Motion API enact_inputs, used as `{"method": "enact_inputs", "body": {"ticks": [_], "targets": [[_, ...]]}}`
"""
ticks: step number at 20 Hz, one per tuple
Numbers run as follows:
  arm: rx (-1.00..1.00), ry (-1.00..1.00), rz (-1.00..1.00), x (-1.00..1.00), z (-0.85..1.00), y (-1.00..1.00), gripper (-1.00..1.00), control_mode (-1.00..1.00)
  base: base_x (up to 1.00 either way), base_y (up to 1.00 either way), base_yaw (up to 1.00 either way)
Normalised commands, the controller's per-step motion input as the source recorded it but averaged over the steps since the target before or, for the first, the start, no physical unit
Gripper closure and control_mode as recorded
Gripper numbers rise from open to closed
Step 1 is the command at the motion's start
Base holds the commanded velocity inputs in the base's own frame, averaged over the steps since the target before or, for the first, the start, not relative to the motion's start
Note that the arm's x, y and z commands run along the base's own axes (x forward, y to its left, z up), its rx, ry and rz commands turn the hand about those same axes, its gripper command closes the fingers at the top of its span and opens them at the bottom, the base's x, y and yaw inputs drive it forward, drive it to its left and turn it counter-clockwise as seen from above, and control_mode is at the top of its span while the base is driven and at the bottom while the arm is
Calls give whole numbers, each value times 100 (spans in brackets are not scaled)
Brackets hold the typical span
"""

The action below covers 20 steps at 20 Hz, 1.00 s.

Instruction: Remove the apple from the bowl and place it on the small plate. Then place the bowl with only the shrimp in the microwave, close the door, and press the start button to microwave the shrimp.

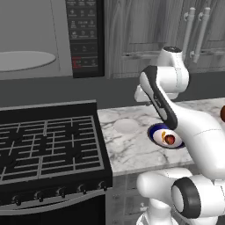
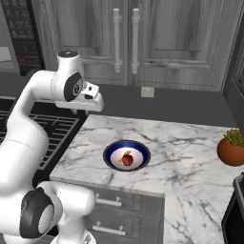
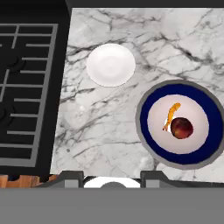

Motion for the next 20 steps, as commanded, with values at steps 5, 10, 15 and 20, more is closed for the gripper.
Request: {"method": "enact_inputs", "body": {"ticks": [5,10,15,20], "targets": [[-16,0,0,-6,-47,7,-100,-100,0,0,0],[-25,-3,0,-28,-100,-32,-100,-100,0,0,0],[-1,5,0,-18,-86,-87,-100,-100,0,0,0],[5,3,0,3,-45,-79,-100,-100,0,0,0]]}}
